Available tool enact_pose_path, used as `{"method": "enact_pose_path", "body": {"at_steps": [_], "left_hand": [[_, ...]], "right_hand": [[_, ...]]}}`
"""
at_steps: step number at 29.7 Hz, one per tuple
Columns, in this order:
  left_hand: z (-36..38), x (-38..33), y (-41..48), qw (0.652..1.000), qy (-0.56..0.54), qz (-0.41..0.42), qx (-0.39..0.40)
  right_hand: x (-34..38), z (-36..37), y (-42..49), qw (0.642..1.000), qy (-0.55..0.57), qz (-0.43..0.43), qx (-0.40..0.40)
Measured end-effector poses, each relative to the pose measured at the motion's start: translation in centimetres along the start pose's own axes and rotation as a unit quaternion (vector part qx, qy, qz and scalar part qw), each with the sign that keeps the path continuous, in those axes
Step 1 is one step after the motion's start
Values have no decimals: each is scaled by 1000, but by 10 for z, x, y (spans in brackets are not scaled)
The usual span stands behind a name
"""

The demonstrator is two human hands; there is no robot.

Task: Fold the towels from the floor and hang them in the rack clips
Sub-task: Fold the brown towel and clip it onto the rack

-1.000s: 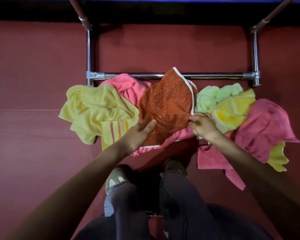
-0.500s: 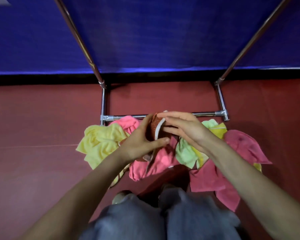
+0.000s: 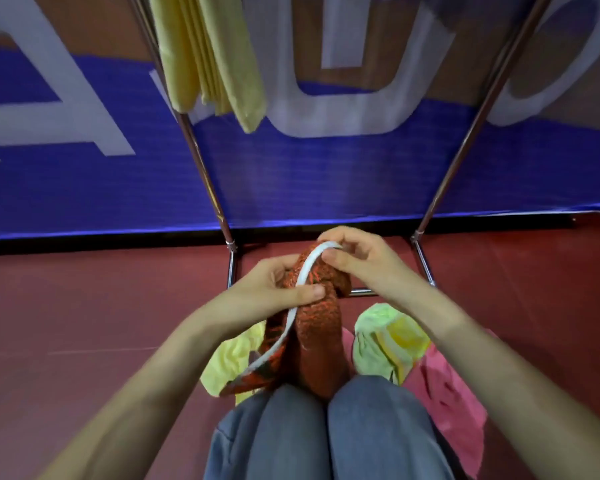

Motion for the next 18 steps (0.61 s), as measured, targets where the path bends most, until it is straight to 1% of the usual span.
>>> {"method": "enact_pose_path", "body": {"at_steps": [2, 3, 6, 9, 12, 14, 18], "left_hand": [[10, -24, -22, 1000, 10, 11, 8], [12, -26, -26, 1000, 8, 4, 11], [26, -47, -46, 1000, 8, 19, 6], [36, -73, -74, 995, 53, 74, -52], [43, -87, -88, 983, 92, 130, -95], [48, -98, -100, 977, 86, 152, -123], [52, -105, -109, 972, 53, 169, -156]], "right_hand": [[35, 6, -15, 999, 11, -33, -12], [39, 7, -18, 999, 15, -37, -17], [66, 10, -35, 997, -12, -64, -38], [98, 17, -60, 993, -22, -95, -66], [118, 17, -70, 990, -1, -102, -99], [135, 19, -79, 988, 22, -102, -114], [159, 14, -86, 982, 51, -104, -146]]}}
Point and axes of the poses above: each hand's wrist, its own y-axis towards the middle knuckle, its own z-axis out of the palm, x = y × z, the point moved 7 cm from there along y, towards the middle knuckle, and after that the axes turned 3 degrees about y, right-handed, at the moved point
